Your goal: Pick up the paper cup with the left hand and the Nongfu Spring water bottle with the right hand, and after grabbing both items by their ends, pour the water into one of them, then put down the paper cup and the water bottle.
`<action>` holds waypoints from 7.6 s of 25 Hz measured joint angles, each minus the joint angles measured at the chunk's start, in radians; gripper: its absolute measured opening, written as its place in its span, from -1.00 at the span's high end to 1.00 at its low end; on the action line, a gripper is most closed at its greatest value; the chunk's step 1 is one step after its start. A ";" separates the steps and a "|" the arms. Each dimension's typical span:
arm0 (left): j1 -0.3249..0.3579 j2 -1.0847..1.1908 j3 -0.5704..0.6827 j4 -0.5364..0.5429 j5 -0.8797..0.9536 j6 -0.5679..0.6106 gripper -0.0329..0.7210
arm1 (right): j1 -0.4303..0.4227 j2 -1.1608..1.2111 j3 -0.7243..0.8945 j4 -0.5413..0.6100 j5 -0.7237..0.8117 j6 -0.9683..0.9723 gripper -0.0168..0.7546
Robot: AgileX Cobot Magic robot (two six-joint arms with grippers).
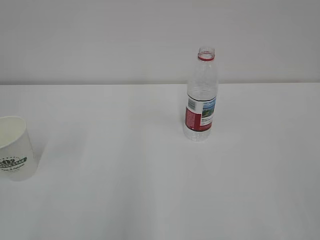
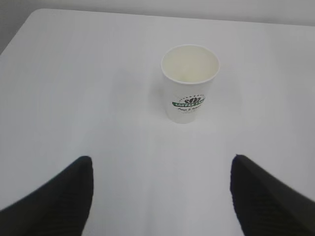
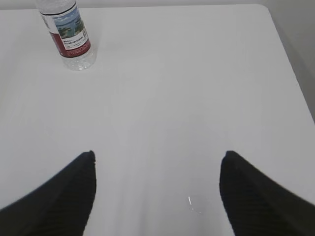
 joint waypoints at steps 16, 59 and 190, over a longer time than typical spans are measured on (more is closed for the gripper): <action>0.000 0.000 0.000 0.000 0.000 0.000 -0.66 | 0.000 0.000 0.000 0.000 0.000 0.000 -0.57; 0.000 0.000 0.000 0.000 -0.002 0.000 -0.64 | 0.000 0.000 -0.019 0.000 0.000 -0.002 -0.57; -0.248 1.342 0.525 0.009 -1.894 -0.040 -0.45 | 0.133 1.730 0.449 -0.179 -2.277 0.102 -0.57</action>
